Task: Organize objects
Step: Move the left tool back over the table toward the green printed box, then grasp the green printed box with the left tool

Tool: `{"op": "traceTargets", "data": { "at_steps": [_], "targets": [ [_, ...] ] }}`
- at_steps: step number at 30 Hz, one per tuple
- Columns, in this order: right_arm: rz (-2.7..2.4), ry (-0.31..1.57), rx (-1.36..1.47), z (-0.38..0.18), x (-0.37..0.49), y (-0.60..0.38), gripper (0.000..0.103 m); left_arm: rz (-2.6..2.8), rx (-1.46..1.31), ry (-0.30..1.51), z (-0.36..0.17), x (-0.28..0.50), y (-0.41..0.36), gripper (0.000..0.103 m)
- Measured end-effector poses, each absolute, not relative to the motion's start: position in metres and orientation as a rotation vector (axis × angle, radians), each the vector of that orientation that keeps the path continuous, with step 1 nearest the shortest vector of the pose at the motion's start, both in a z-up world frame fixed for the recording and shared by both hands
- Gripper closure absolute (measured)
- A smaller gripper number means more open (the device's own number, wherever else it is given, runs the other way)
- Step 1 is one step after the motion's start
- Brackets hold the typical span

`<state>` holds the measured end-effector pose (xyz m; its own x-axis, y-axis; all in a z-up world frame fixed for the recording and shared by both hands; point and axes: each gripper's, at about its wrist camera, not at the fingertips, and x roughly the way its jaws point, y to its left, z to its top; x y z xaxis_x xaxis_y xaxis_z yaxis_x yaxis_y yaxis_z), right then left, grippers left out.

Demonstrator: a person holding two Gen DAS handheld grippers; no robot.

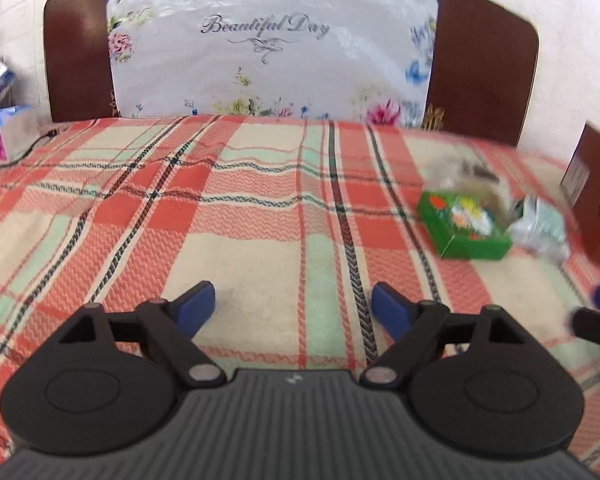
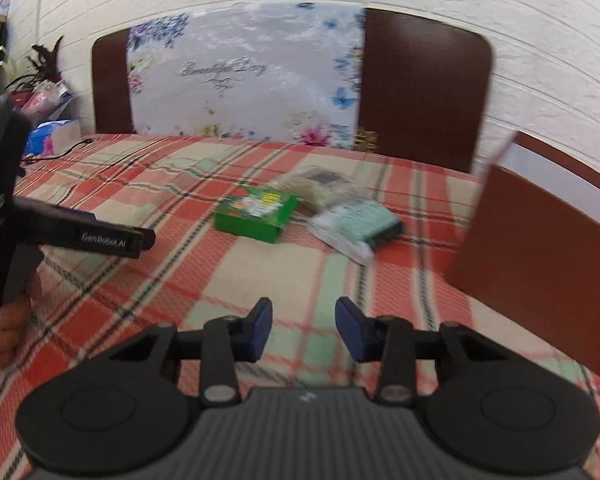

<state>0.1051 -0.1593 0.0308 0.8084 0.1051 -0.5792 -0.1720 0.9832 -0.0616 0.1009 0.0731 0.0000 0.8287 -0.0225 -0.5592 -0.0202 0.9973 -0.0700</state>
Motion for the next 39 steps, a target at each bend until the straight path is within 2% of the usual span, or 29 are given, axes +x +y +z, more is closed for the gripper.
{"op": "traceTargets", "data": {
  "at_steps": [4,6,7,8,12,14,17,27,29,31,34,39],
  "targets": [
    [0.174,0.611,-0.082,0.033,0.15,-0.14,0.057,0.014,-0.039,0.584,0.0,0.102,0.065,0.016],
    [0.197,0.608,-0.038,0.037,0.171,-0.132,0.045,0.012,-0.05,0.584,-0.001,0.103,0.065,0.016],
    [0.183,0.598,-0.02,0.038,0.181,-0.129,0.029,0.013,-0.049,0.583,-0.002,0.103,0.064,0.016],
    [0.163,0.593,-0.005,0.037,0.19,-0.127,0.024,0.016,-0.045,0.583,-0.003,0.104,0.064,0.015],
    [0.119,0.722,0.036,0.012,0.227,-0.122,0.034,0.017,-0.046,0.585,-0.002,0.106,0.059,0.015],
    [0.118,0.675,0.014,0.007,0.218,-0.122,0.039,0.017,-0.047,0.585,-0.002,0.107,0.059,0.014],
    [0.134,0.673,-0.002,0.007,0.198,-0.128,0.04,0.017,-0.048,0.586,-0.002,0.108,0.061,0.014],
    [0.044,0.663,-0.068,0.014,0.056,-0.208,0.039,0.026,-0.017,0.601,-0.002,0.102,0.062,0.013],
    [0.005,0.675,-0.019,0.015,0.037,-0.228,0.026,0.04,0.011,0.628,0.002,0.105,0.054,0.015],
    [0.0,0.676,0.016,0.015,0.022,-0.242,0.025,-0.027,-0.048,0.678,0.011,0.101,0.044,0.019],
    [-0.01,0.658,0.022,0.016,0.013,-0.245,0.025,-0.247,-0.089,0.744,0.026,0.084,0.0,0.029],
    [0.023,0.633,-0.059,0.018,0.017,-0.235,0.024,-0.478,-0.07,0.858,0.037,0.064,-0.071,0.029]
  ]
}}
